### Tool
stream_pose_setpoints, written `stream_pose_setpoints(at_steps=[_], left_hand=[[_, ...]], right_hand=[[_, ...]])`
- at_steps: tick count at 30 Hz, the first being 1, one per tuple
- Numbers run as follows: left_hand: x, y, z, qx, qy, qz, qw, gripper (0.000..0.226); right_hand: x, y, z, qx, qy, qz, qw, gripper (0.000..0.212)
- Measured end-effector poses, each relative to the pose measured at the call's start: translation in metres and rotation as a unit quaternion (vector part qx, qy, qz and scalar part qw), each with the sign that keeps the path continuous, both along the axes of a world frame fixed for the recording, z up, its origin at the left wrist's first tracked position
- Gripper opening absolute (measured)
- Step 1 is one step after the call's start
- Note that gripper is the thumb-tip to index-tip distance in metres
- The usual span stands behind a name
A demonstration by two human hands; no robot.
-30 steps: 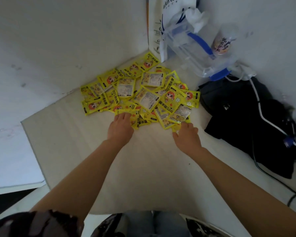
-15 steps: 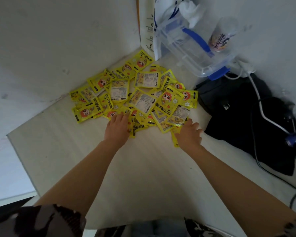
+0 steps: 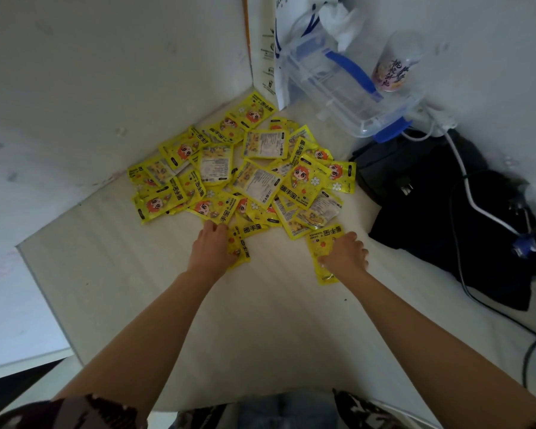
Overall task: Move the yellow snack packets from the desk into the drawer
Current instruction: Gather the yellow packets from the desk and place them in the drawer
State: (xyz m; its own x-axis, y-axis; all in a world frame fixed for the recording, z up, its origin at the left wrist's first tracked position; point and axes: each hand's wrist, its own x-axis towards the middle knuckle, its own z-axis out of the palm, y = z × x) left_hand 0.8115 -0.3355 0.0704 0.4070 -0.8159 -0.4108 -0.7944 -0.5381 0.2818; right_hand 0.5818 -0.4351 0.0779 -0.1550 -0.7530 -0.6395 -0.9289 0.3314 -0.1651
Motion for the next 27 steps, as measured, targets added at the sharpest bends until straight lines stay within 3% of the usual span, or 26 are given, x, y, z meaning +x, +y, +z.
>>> stream_pose_setpoints(at_steps=[5, 11, 15, 18, 21, 24, 27], left_hand=[[-0.005, -0.001, 0.009, 0.035, -0.025, -0.032, 0.999, 0.049], [0.014, -0.014, 0.019, 0.018, 0.010, -0.063, 0.998, 0.060], [0.036, -0.032, 0.027, -0.025, -0.030, -0.085, 0.996, 0.053], [0.049, -0.046, 0.032, -0.041, -0.041, -0.083, 0.995, 0.044], [0.056, -0.061, 0.036, -0.059, -0.011, -0.062, 0.996, 0.044], [0.055, -0.077, 0.038, -0.070, 0.037, -0.053, 0.995, 0.045], [0.051, -0.099, 0.044, -0.042, 0.004, -0.123, 0.992, 0.058]], right_hand=[[-0.013, 0.008, 0.003, -0.004, -0.004, 0.066, 0.998, 0.050], [-0.011, -0.001, 0.016, -0.102, 0.002, 0.248, 0.963, 0.023], [0.002, -0.026, 0.023, -0.162, 0.003, 0.342, 0.926, 0.029], [0.017, -0.046, 0.029, -0.166, -0.052, 0.336, 0.926, 0.015], [0.034, -0.070, 0.031, -0.161, -0.083, 0.312, 0.932, 0.018], [0.046, -0.091, 0.030, -0.165, -0.081, 0.299, 0.936, 0.017], [0.053, -0.111, 0.024, -0.173, -0.018, 0.366, 0.914, 0.029]])
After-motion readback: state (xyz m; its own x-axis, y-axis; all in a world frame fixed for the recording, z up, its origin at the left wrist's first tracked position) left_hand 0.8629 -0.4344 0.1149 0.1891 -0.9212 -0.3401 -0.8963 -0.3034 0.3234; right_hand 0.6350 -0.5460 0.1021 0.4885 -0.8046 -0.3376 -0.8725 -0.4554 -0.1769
